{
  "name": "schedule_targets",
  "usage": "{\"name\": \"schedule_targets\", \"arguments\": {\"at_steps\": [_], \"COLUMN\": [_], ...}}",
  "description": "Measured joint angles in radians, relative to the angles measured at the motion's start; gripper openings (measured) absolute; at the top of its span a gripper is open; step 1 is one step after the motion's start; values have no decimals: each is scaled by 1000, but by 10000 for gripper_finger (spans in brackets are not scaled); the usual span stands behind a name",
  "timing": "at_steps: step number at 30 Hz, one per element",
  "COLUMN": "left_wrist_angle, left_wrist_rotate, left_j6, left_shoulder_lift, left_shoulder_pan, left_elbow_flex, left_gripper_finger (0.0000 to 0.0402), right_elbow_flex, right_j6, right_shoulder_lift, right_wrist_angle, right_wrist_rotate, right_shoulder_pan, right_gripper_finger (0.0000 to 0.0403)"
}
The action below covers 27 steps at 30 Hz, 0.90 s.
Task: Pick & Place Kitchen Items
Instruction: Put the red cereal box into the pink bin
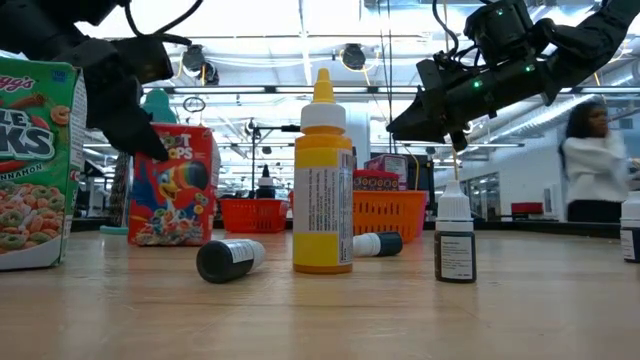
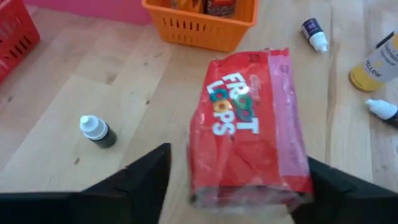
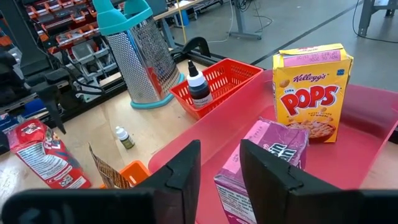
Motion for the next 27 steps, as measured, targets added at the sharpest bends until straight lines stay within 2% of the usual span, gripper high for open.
{"name": "schedule_targets", "arguments": {"at_steps": [7,10,14,20,23,27], "left_wrist_angle": [57,75,72,63,64,94], "left_wrist_rotate": [-22,-25,-52,-125,-168,-167], "left_j6": [14,54,106,236,299,368], "left_shoulder_lift": [-1,-2,-3,-3,-3,1], "left_shoulder_pan": [0,6,27,82,133,222], "left_elbow_flex": [0,11,62,176,234,280], "left_gripper_finger": [118,81,77,112,109,98], "right_elbow_flex": [0,0,0,0,0,0], "right_j6": [0,0,0,0,0,0], "right_shoulder_lift": [0,0,0,0,0,0], "right_wrist_angle": [0,0,0,0,0,0], "right_wrist_rotate": [0,0,0,0,0,0], "right_shoulder_pan": [0,0,0,0,0,0], "right_gripper_finger": [101,101,100,100,100,100]}}
